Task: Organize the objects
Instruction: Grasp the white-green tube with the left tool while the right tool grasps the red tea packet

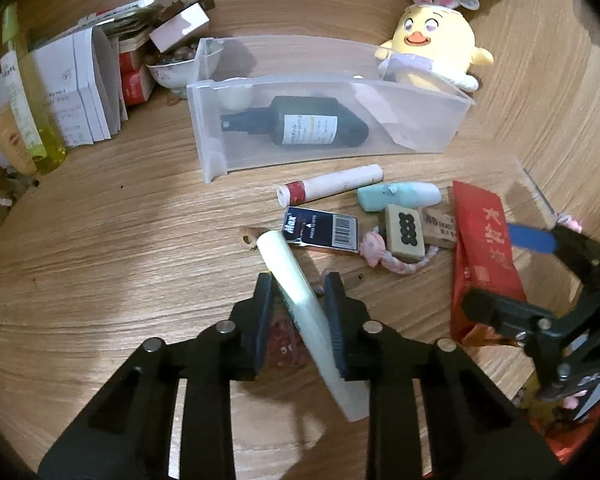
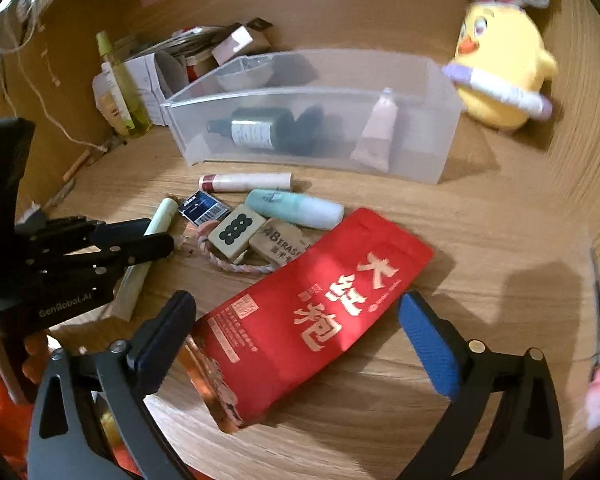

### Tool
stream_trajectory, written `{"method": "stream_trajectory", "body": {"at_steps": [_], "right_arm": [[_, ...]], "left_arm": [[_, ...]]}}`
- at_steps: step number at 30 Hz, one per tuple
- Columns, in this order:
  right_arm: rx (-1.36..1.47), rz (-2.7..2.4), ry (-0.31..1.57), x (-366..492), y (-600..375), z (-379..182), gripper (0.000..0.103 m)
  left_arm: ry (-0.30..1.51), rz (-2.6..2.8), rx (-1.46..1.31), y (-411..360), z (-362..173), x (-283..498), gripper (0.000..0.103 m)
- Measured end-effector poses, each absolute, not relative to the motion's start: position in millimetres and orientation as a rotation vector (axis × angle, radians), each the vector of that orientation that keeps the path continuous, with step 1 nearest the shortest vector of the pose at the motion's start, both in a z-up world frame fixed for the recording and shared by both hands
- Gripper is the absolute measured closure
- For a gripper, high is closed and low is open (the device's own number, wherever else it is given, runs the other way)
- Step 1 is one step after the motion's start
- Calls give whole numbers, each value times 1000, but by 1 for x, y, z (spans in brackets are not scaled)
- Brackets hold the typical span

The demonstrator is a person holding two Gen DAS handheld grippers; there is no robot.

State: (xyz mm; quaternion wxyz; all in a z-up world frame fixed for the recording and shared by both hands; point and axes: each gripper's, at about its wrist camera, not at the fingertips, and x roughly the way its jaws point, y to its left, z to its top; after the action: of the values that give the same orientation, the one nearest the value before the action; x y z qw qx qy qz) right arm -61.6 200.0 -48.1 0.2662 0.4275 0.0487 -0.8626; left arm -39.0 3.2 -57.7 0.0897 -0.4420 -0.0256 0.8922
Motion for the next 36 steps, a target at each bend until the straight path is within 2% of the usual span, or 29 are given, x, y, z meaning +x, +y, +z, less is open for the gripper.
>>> {"method": "stream_trajectory", "body": {"at_steps": [2, 11, 17, 21, 27, 36], "right_arm": [[1172, -2315, 112, -64, 202, -52, 2], [1192, -2311, 172, -76, 230, -48, 5], [1201, -2315, 151, -87, 251, -45, 20], [1178, -2332, 189, -87, 257, -43, 24], [1171, -2412, 256, -86, 267, -39, 24], [1236, -2398, 207, -89, 258, -51, 24]], "left_arm": [[-104, 2640, -1309, 0, -56, -40, 88], [-109, 2658, -1273, -7, -46, -41, 88], [-113, 2685, -1216, -7, -33, -35, 88], [-108, 2700, -1170, -3, -22, -29, 88], [-114, 2715, -1097, 1, -6, -24, 88], [-133, 2736, -1005, 6, 12, -23, 88]]}}
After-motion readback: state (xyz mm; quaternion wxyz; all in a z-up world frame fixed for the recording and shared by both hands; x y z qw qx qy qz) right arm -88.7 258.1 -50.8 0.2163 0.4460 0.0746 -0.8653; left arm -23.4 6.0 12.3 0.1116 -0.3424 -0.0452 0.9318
